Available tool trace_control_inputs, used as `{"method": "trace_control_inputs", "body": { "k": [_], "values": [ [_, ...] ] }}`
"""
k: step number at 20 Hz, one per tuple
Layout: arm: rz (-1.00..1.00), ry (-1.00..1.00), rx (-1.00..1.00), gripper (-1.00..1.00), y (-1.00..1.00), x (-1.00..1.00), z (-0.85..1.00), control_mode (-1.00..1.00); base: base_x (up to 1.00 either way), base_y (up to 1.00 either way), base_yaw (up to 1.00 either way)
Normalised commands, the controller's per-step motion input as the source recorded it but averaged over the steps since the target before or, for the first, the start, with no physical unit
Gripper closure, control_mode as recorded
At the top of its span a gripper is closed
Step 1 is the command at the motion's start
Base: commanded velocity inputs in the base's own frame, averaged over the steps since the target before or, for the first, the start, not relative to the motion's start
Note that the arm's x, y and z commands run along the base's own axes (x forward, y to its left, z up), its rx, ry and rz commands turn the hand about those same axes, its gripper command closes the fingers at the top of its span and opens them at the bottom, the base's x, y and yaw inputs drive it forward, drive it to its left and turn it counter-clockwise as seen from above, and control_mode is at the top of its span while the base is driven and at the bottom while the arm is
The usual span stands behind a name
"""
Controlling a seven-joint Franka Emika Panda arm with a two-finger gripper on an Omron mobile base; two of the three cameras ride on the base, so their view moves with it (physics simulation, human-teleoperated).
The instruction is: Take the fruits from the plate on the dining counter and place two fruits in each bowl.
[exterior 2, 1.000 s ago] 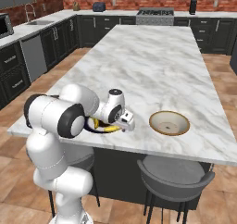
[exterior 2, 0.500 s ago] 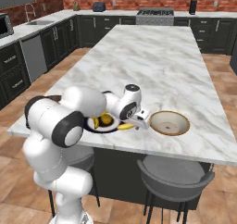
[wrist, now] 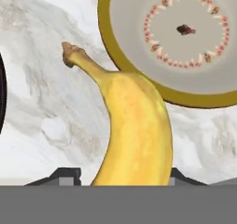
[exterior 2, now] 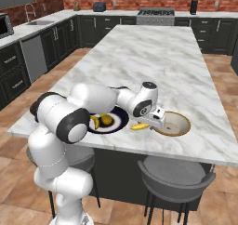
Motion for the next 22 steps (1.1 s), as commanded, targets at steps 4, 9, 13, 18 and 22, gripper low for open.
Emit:
{"method": "trace_control_inputs", "body": {
  "k": [4, 9, 13, 18, 22],
  "values": [
    [0.01, 0.04, 0.02, 1.00, -0.40, 0.27, 0.00, -1.00, 0.00, 0.00, 0.00],
    [0.03, 0.02, 0.03, 1.00, -0.41, 0.40, -0.06, -1.00, 0.00, 0.00, 0.00],
    [0.04, 0.00, 0.04, 1.00, -0.51, 0.42, -0.24, -1.00, 0.00, 0.00, 0.00],
    [0.02, 0.00, 0.01, 1.00, -0.38, 0.38, -0.34, -1.00, 0.00, 0.00, 0.00],
    [0.08, 0.00, 0.09, 1.00, -0.25, 0.58, 0.00, -1.00, 0.00, 0.00, 0.00]
  ]
}}
